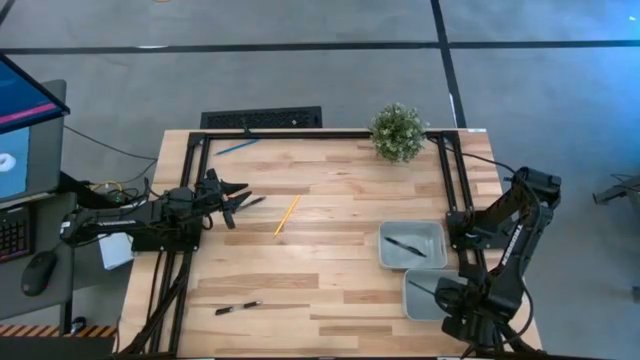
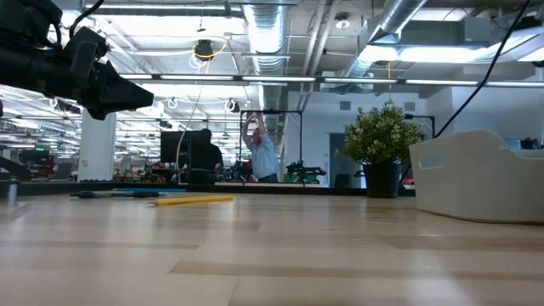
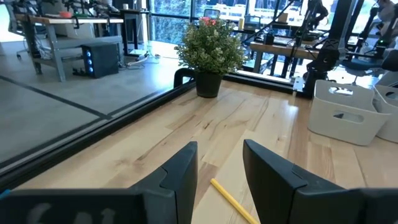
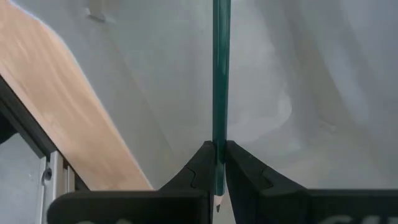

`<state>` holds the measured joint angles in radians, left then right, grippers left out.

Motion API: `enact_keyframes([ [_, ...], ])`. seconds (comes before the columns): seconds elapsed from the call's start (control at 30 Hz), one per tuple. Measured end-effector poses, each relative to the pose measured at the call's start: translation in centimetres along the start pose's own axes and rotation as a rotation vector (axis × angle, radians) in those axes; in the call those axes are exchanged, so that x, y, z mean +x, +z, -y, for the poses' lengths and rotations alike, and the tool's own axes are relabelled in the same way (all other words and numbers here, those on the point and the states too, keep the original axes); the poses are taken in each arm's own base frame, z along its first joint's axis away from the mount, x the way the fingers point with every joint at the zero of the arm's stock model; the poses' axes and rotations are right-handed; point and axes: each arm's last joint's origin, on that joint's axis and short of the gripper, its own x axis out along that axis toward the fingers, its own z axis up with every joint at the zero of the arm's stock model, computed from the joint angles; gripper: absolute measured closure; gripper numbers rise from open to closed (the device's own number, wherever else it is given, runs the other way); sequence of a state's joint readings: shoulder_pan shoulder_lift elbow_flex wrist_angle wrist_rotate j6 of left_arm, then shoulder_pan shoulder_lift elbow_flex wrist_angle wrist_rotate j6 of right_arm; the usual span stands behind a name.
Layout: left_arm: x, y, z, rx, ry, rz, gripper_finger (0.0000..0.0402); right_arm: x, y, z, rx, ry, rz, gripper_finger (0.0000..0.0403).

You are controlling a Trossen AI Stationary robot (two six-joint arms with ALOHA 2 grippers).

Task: Sort pens & pencils
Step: Put the green pencil into the bottom gray bin, then put the yellow pencil into the bottom gray bin

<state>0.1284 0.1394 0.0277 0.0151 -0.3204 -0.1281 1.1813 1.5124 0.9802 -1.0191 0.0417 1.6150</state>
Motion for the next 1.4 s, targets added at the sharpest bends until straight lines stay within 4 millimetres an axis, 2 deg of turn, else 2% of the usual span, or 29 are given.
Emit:
enact_keyframes([
  [0.3,0.0,0.0,0.0,0.000,0.000,0.000,0.0283,1.6,0.0,0.2,0.005,0.037,-0.047,0.0351],
  [0.6,0.0,0.0,0.0,0.000,0.000,0.000,0.0283,1.8,-0.1,0.2,-0.039,0.048,-0.045,0.0348],
  [0.97,0.0,0.0,0.0,0.000,0.000,0.000,0.0283,1.7,0.0,0.2,-0.039,0.049,-0.046,0.0284],
  [1.2,0.0,0.0,0.0,0.000,0.000,0.000,0.0283,-0.3,0.1,0.2,-0.044,0.071,-0.046,0.0269],
  [1.4,0.0,0.0,0.0,0.000,0.000,0.000,0.0283,-3.0,1.0,1.5,-0.021,0.076,-0.044,0.0270],
])
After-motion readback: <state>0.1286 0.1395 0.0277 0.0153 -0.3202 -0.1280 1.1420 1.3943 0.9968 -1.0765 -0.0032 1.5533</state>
